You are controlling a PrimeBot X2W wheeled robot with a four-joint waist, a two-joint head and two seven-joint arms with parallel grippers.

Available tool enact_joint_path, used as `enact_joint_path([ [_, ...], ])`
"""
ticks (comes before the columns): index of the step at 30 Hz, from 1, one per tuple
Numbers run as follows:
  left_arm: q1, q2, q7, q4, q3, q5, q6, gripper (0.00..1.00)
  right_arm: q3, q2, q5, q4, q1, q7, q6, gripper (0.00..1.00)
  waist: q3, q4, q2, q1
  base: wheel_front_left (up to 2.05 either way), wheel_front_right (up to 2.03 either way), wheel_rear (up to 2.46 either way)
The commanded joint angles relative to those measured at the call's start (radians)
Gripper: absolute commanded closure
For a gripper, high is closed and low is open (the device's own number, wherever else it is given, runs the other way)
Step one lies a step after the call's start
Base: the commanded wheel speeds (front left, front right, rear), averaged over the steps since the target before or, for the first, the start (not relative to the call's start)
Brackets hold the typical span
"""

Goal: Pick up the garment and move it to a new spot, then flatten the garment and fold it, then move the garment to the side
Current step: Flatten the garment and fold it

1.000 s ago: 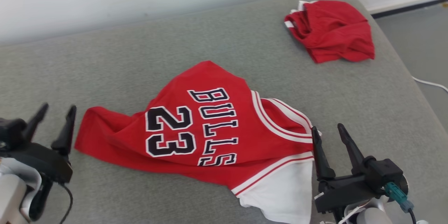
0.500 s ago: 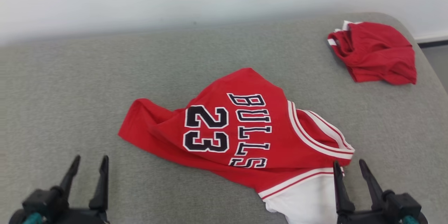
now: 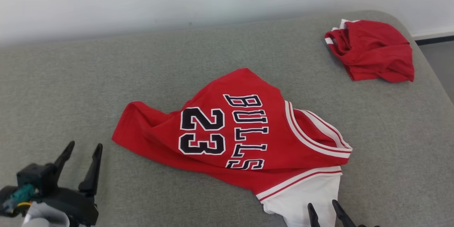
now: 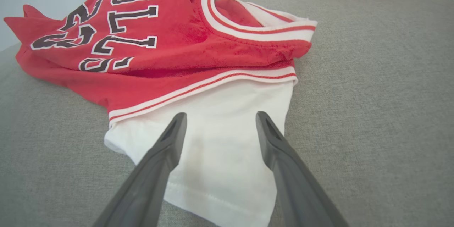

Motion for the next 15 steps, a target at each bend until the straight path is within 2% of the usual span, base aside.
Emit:
enact_joint_path([
  [1, -0.035, 0.027, 0.014, 0.011, -0.036, -0.045, 0.0, 0.0, 0.009, 0.003, 0.004, 0.002, 0.003, 0.0, -0.003, 0.0, 0.026, -0.031, 0.0, 0.0, 0.0, 0.0, 0.0],
  [2, -0.035, 0.027, 0.014, 0.011, -0.036, -0.045, 0.0, 0.0, 0.009, 0.003, 0.004, 0.002, 0.003, 0.0, -0.003, 0.0, 0.026, -0.031, 0.0, 0.0, 0.0, 0.0, 0.0],
  [8, -0.141, 0.142, 0.067, 0.031, -0.21, -0.193, 0.001, 0.0, 0.017, 0.005, -0.005, -0.001, 0.015, 0.0, -0.003, 0.0, 0.06, -0.077, 0.0, 0.0, 0.0, 0.0, 0.0],
  [15, -0.211, 0.23, 0.111, 0.044, -0.362, -0.36, 0.001, 0.0, 0.007, 0.006, -0.004, 0.012, 0.006, 0.0, -0.003, 0.0, 0.091, -0.117, 0.0, 0.0, 0.0, 0.0, 0.0],
])
